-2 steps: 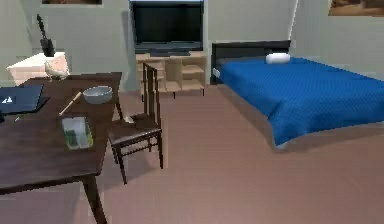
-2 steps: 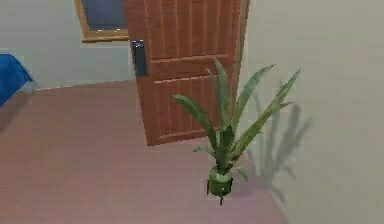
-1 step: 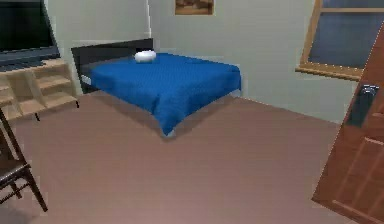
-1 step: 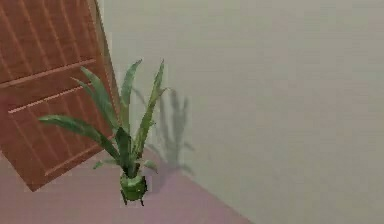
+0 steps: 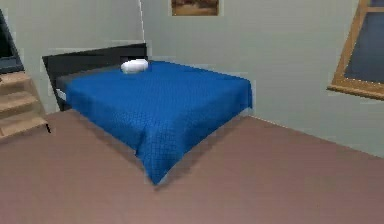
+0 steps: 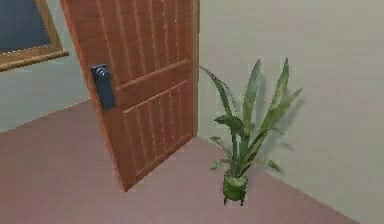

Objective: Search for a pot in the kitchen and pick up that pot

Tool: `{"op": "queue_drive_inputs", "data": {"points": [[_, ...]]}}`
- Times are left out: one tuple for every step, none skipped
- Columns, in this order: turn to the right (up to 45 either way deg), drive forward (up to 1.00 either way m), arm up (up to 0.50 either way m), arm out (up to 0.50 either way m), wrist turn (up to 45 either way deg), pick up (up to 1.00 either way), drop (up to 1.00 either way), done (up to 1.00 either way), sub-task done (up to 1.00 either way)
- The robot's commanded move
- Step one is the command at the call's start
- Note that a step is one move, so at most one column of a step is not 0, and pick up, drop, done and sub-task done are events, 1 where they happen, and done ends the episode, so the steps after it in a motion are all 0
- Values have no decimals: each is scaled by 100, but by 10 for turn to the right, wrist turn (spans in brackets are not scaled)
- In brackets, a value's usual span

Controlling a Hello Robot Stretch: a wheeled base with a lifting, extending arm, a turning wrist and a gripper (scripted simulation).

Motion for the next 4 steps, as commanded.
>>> {"op": "queue_drive_inputs", "data": {"points": [[330, 0, 0, 0, 0, 0, 0, 0, 0], [0, 100, 0, 0, 0, 0, 0, 0, 0], [60, 0, 0, 0, 0, 0, 0, 0, 0], [0, 50, 0, 0, 0, 0, 0, 0, 0]]}}
